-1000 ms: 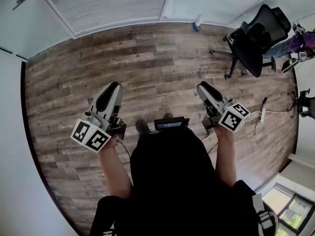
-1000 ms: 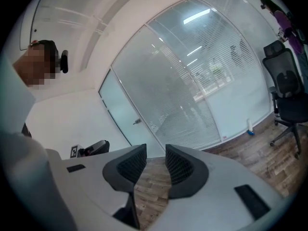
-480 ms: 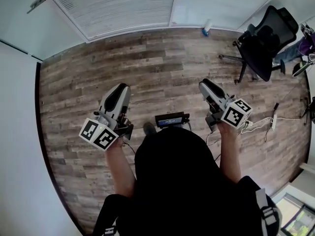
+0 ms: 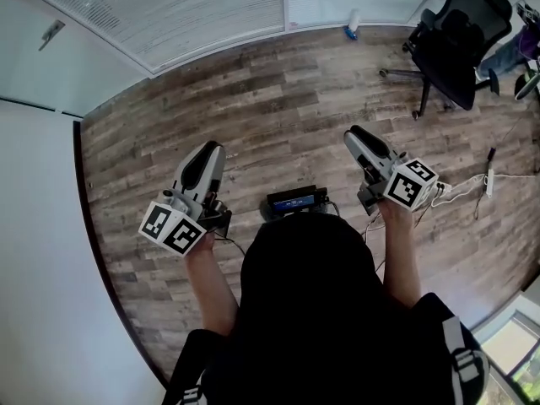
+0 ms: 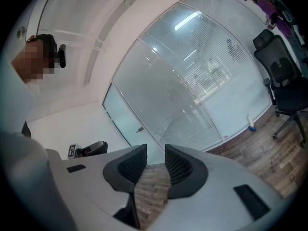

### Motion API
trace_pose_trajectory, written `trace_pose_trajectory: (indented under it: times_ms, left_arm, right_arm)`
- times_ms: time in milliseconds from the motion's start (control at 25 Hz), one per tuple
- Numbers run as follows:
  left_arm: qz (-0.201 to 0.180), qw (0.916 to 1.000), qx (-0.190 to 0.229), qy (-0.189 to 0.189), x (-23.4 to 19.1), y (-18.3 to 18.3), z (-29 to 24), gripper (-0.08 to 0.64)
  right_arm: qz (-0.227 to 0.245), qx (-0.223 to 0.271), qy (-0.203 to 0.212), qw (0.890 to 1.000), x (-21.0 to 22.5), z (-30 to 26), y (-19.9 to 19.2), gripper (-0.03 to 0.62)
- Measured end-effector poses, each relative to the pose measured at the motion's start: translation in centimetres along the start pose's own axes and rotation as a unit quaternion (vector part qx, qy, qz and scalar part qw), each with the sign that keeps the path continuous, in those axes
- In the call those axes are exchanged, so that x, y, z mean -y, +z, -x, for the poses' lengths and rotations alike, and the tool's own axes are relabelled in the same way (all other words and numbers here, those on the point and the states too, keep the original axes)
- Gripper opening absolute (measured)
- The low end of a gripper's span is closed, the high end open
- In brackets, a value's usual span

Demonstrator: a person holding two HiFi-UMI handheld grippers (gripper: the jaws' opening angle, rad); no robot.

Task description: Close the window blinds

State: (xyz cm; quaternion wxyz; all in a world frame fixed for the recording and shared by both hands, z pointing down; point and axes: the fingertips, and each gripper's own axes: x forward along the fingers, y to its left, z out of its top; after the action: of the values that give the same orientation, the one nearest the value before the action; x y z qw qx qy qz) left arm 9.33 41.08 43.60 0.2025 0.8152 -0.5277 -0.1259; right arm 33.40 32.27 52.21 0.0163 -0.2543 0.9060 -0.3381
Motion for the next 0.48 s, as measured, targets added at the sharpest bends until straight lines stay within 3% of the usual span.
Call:
trace_pose_trajectory:
  times_ms: [480]
  left_arm:
    - [0.005,1.0,-0.004,0.003,0.7,-1.0,-0.6,0.066]
  right_arm:
    - [0.007,-0.006,-0.002,1.0,0.8,1.4,0.0,0.118]
